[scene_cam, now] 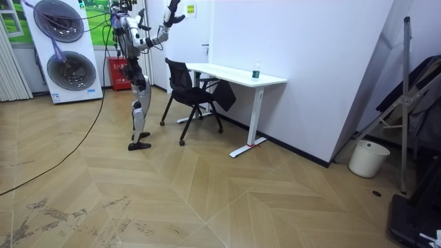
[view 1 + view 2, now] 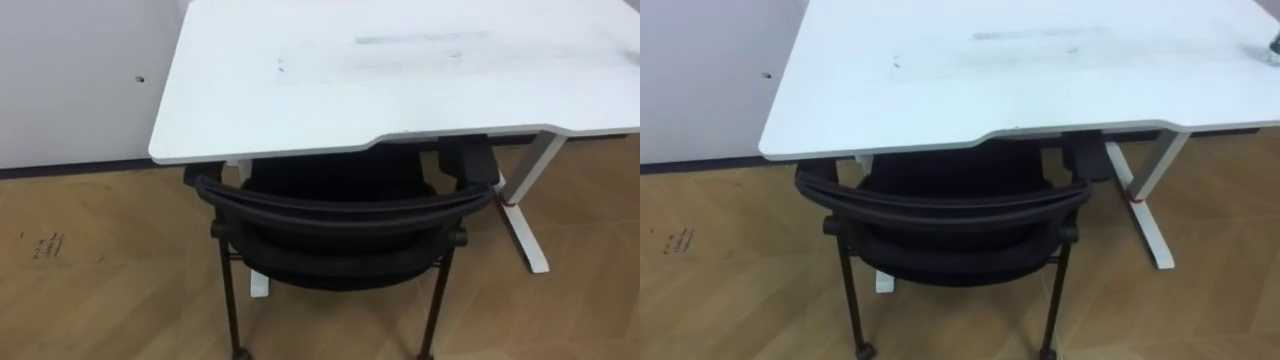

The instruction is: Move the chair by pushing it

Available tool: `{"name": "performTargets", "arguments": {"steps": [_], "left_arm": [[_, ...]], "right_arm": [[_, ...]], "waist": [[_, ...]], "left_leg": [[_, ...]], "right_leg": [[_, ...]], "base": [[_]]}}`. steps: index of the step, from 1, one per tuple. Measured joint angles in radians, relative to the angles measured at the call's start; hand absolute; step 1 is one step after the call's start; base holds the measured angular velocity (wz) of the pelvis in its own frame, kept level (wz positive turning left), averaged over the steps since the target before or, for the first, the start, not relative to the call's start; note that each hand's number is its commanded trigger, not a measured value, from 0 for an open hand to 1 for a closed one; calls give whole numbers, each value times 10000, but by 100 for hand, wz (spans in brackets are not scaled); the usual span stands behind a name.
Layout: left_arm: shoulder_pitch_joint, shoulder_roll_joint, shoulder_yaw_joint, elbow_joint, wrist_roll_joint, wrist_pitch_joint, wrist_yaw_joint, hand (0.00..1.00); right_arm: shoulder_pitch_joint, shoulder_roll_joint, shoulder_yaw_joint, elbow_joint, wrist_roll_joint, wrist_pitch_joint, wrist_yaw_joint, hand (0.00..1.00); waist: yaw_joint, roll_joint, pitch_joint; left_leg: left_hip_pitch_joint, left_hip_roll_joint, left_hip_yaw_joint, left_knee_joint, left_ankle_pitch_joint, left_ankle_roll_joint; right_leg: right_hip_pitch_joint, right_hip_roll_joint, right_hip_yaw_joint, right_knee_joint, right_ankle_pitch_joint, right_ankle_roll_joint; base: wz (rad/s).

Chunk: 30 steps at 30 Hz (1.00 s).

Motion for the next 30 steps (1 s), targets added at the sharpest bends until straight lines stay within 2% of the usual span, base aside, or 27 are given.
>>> {"name": "performTargets", "arguments": {"steps": [2, 3, 4, 5, 6, 7, 8, 9, 11, 12, 14, 17, 19, 22, 26, 30], "left_arm": [[795, -675, 398, 37, -1497, 204, 251, 0], [982, -884, 448, 106, -1897, 241, 336, 0], [1399, -1352, 449, 235, -2870, 328, 404, 0], [1870, -1814, 246, 530, -3961, 420, 445, 0], [2077, -1995, 116, 826, -4433, 453, 445, 0], [2492, -2431, -41, 1641, -5368, 491, 285, 0], [2739, -2883, -253, 2555, -6374, 603, 97, 0], [2894, -3083, -337, 3104, -6813, 666, -67, 0], [3339, -3607, -819, 5284, -8413, 824, -824, 0], [3439, -3673, -1002, 5829, -8691, 836, -1007, 0], [3607, -3987, -1473, 7795, -9350, 916, -1845, 0], [3570, -4242, -1811, 9563, -9455, 960, -2941, 0], [3501, -4275, -2005, 10041, -9383, 1116, -3554, 0], [3192, -4276, -2852, 10508, -9172, 1406, -4449, 0], [2730, -4264, -3993, 10704, -8651, 2003, -5324, 0], [2179, -4290, -4828, 10768, -8230, 2313, -5840, 0]], "right_arm": [[875, 380, -480, 9, 1322, 202, -301, 0], [1084, 569, -520, 62, 1670, 222, -373, 0], [1624, 1054, -556, 154, 2513, 314, -425, 0], [2301, 1723, -475, 276, 3541, 432, -372, 0], [2570, 2065, -383, 521, 3992, 459, -322, 0], [3042, 2749, -126, 1082, 4933, 607, -74, 0], [3441, 3354, 127, 1939, 6088, 842, 328, 0], [3584, 3598, 251, 2496, 6699, 964, 548, 0], [3817, 4470, 796, 4782, 9117, 1298, 1300, 0], [3806, 4616, 936, 5461, 9524, 1299, 1489, 0], [3597, 5015, 1379, 7839, 10617, 1420, 2338, 0], [3101, 5037, 1906, 10053, 10893, 1509, 3579, 0], [2790, 4996, 2235, 11023, 10830, 1584, 4291, 0], [2258, 4940, 3426, 11857, 10301, 1920, 5400, 0], [1544, 4951, 4664, 12067, 9246, 2375, 6467, 0], [1077, 4957, 5496, 12200, 9030, 2577, 7081, 0]], "waist": [[34, 87, 18], [57, 104, 21], [67, 106, 55], [66, 120, 100], [80, 275, 75], [177, 175, 99], [189, 228, 93], [197, 247, 89], [180, 229, 79], [134, 218, 77], [47, 202, 75], [-8, 212, 93], [-21, 141, 116], [76, 106, 129], [57, 104, 132], [60, 75, 153]], "left_leg": [[29, 6, -12, -27, -17, -4], [26, 7, -13, -24, -19, -5], [19, 9, -12, -21, -19, -4], [25, 7, -12, -33, -21, -6], [28, 11, -12, -34, -28, -18], [43, 19, 28, -35, -48, -53], [46, 8, 39, -34, -51, -59], [59, 5, 37, -35, -51, -59], [157, -23, 42, -30, -56, -68], [171, -28, 31, -11, -61, -77], [189, -35, -10, 8, -62, -85], [181, -31, -11, 17, -59, -88], [170, -23, -10, 17, -58, -89], [165, -27, 20, 0, -60, -92], [186, -36, 57, -18, -45, -67], [240, -52, 42, -9, -60, -92]], "right_leg": [[41, 0, -1, 9, -5, 8], [43, 1, -2, 6, -8, 12], [37, 1, -2, 5, -11, 18], [29, 1, 35, 5, -16, 25], [28, 8, 90, 6, -20, 26], [6, 7, 156, 32, -31, 23], [7, -3, 172, 34, -66, -10], [13, -11, 193, 48, -87, -17], [46, -59, 227, 123, -276, -28], [45, -74, 216, 187, -333, -28], [55, -87, 190, 241, -404, -19], [65, -74, 182, 245, -400, -25], [54, -80, 170, 240, -410, -13], [36, -79, 211, 228, -395, -35], [32, -68, 226, 190, -379, -48], [104, -70, 149, 148, -386, -55]], "base": [[0], [-3], [0], [0], [-6], [-8], [-6], [0], [0], [10], [5], [0], [0], [-2], [-3], [3]]}}
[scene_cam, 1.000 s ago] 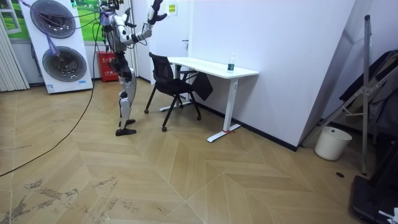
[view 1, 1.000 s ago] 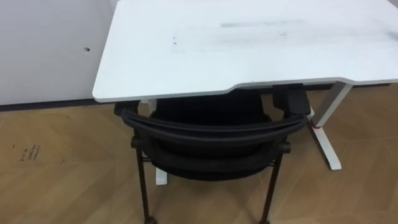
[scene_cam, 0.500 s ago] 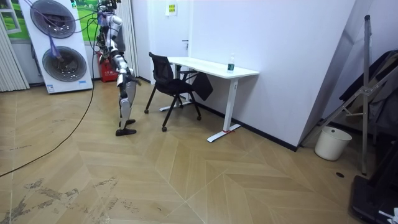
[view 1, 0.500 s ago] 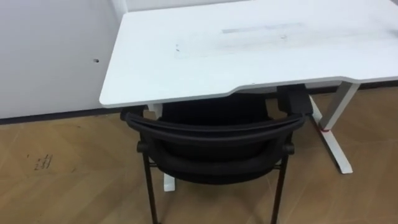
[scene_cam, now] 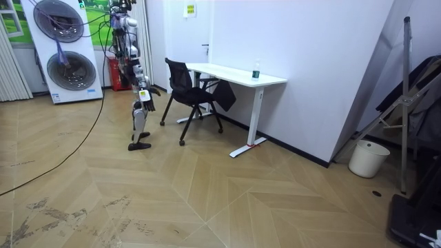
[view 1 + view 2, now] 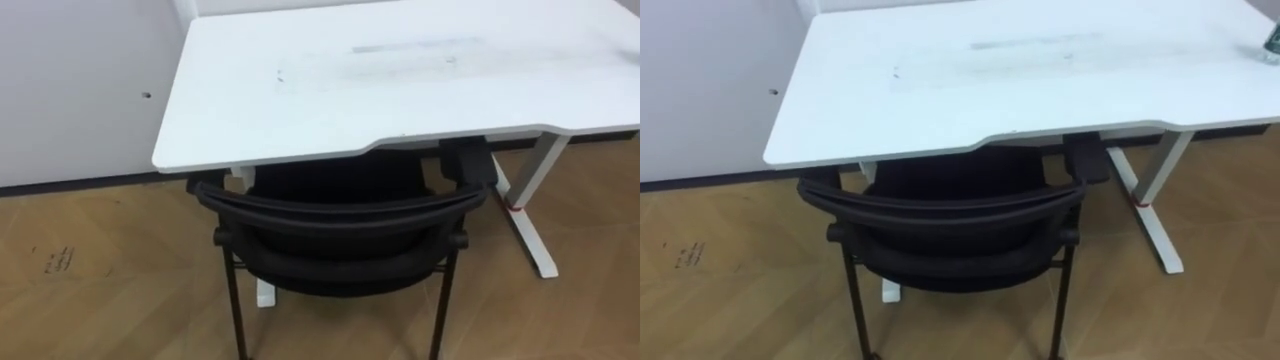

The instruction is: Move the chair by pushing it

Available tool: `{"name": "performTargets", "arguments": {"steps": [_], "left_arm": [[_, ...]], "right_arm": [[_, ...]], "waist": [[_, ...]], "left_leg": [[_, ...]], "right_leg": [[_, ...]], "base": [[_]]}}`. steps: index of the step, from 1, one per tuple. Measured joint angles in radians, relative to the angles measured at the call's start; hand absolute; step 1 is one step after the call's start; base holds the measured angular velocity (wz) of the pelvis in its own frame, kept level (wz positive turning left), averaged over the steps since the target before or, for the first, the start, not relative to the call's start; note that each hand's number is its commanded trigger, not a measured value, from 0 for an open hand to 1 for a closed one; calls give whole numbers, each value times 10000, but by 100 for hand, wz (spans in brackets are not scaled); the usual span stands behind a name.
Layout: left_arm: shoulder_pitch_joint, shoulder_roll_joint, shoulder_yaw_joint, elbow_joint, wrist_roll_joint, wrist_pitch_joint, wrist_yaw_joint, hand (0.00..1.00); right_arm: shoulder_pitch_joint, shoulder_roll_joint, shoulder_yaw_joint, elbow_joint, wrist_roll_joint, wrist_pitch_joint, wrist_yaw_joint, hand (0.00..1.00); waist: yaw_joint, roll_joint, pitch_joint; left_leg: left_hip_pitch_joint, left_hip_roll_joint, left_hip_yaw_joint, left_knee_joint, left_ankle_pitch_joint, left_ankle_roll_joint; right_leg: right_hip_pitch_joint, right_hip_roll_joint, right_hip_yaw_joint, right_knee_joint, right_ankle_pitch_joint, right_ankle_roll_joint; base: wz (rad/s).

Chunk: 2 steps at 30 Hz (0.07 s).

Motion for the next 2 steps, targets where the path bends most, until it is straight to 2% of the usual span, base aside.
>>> {"name": "performTargets", "arguments": {"steps": [2], "left_arm": [[-354, -41, -441, -1, 221, 132, -148, 0]], "right_arm": [[-151, 18, 562, 14, -66, 32, 386, 0]], "waist": [[-18, -19, 24]], "left_leg": [[0, -20, -7, -24, -17, -29]], "right_leg": [[46, 10, -23, -104, -5, -6]], "base": [[0]]}}
